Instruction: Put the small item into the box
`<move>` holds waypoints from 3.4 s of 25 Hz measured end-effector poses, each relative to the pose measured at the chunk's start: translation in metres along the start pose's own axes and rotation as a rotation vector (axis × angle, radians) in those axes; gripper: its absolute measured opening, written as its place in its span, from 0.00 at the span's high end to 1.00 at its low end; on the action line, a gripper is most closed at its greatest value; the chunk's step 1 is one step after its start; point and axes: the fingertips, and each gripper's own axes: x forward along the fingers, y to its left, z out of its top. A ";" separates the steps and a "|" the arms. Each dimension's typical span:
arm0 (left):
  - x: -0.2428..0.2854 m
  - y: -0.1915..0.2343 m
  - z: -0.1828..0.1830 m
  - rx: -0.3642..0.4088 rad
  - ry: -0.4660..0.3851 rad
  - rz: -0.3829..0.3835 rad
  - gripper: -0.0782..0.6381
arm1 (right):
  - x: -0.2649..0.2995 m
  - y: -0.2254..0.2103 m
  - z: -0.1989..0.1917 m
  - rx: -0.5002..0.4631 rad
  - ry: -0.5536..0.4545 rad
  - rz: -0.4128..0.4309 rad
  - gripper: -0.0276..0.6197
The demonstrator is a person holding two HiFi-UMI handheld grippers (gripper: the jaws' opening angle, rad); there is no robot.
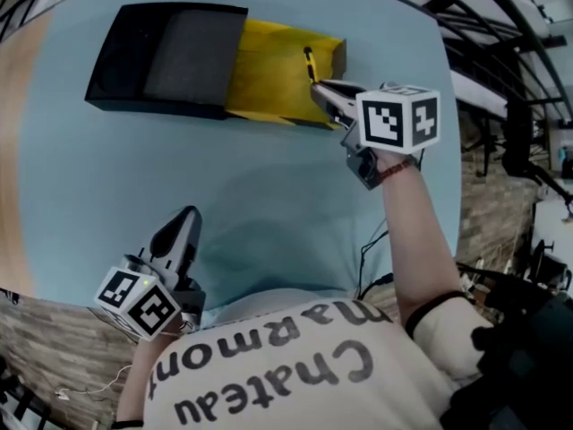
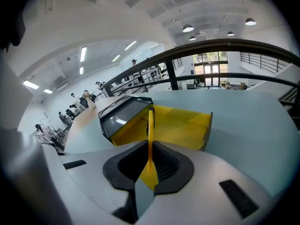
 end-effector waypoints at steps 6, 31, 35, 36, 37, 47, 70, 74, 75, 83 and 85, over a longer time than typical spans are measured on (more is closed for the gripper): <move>-0.011 0.007 0.000 -0.002 -0.025 0.019 0.89 | 0.022 0.002 -0.012 -0.041 0.104 -0.032 0.88; -0.053 0.027 -0.009 -0.080 -0.079 0.032 0.89 | 0.054 -0.013 -0.035 -0.262 0.428 -0.198 0.88; -0.053 0.027 -0.010 -0.081 -0.083 0.030 0.89 | 0.056 -0.014 -0.041 -0.309 0.474 -0.214 0.88; -0.053 0.027 -0.010 -0.082 -0.083 0.031 0.89 | 0.057 -0.014 -0.042 -0.318 0.482 -0.217 0.88; -0.053 0.028 -0.010 -0.083 -0.084 0.033 0.89 | 0.057 -0.014 -0.043 -0.326 0.491 -0.221 0.88; -0.056 0.031 -0.014 -0.101 -0.098 0.049 0.89 | 0.060 -0.015 -0.046 -0.343 0.525 -0.237 0.88; -0.076 0.031 -0.021 -0.101 -0.122 0.084 0.89 | 0.060 -0.017 -0.046 -0.328 0.518 -0.242 0.88; -0.081 0.029 -0.023 -0.102 -0.131 0.087 0.89 | 0.058 -0.018 -0.046 -0.319 0.511 -0.255 0.87; -0.082 0.028 -0.023 -0.102 -0.133 0.088 0.89 | 0.058 -0.018 -0.045 -0.320 0.509 -0.260 0.87; -0.105 0.030 -0.027 -0.101 -0.156 0.107 0.89 | 0.052 -0.025 -0.045 -0.333 0.495 -0.336 0.87; -0.113 0.030 -0.026 -0.096 -0.166 0.113 0.89 | 0.050 -0.027 -0.043 -0.326 0.479 -0.357 0.87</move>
